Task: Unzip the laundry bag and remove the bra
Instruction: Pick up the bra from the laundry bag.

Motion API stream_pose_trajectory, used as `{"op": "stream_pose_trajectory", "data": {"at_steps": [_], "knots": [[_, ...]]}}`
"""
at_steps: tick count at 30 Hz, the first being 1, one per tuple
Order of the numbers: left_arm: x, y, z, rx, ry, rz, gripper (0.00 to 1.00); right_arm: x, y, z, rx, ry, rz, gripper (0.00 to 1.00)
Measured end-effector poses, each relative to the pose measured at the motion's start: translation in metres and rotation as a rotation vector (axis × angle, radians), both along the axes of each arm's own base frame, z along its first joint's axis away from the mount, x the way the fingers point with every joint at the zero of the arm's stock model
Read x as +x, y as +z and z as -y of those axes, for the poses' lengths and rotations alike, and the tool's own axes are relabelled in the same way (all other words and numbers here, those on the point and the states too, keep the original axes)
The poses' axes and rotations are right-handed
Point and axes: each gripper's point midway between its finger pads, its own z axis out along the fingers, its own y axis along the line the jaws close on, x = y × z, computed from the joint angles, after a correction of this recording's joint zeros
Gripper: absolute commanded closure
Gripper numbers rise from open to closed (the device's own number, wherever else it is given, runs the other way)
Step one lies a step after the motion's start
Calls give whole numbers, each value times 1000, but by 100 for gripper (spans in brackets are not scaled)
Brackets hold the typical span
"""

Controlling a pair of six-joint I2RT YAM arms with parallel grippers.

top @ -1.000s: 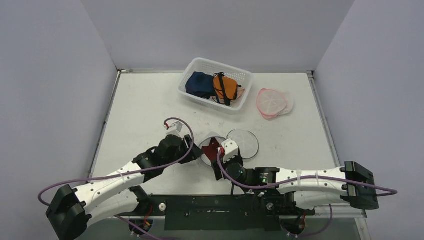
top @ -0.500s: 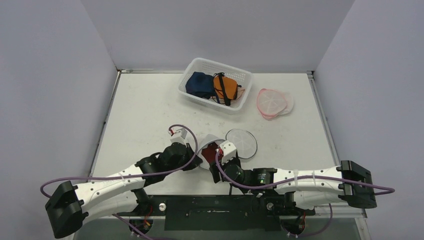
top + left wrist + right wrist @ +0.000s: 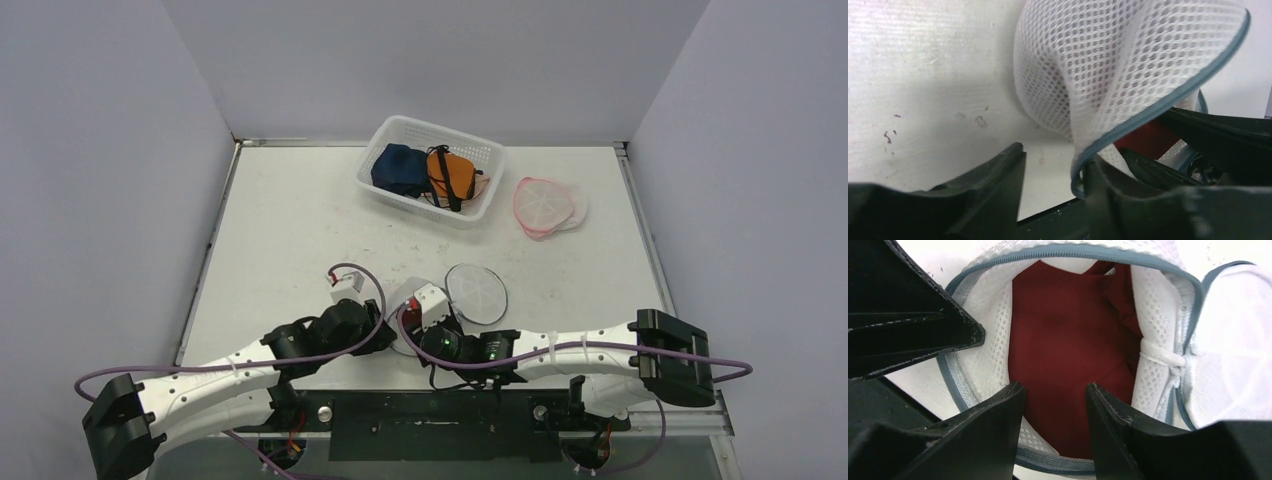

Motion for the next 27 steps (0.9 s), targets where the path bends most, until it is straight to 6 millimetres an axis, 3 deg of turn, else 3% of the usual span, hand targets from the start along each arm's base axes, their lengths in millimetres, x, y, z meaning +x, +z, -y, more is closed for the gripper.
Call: {"op": "stream_pose_trajectory", "data": {"at_steps": [4,10,12,19,21,27], "knots": [[-6,-7,-4,-8,2,-21,43,-8,-8,-4,-14,35,-30,54],[-9,-2,4,-63,-14,-28,42,-16,-6,-17,36,73,-60,54],[-9,1,7,-80,-21,-25,48,-18,-6,-23,57,81,-70,54],[-7,0,7,-75,-20,-20,94,-22,-7,-34,103,90,-94,48],[-7,-3,5,-58,-13,-20,100,-19,-4,-31,105,68,-80,46],[-6,-9,-7,-6,14,-16,100,-9,13,-26,114,25,-33,43]]}}
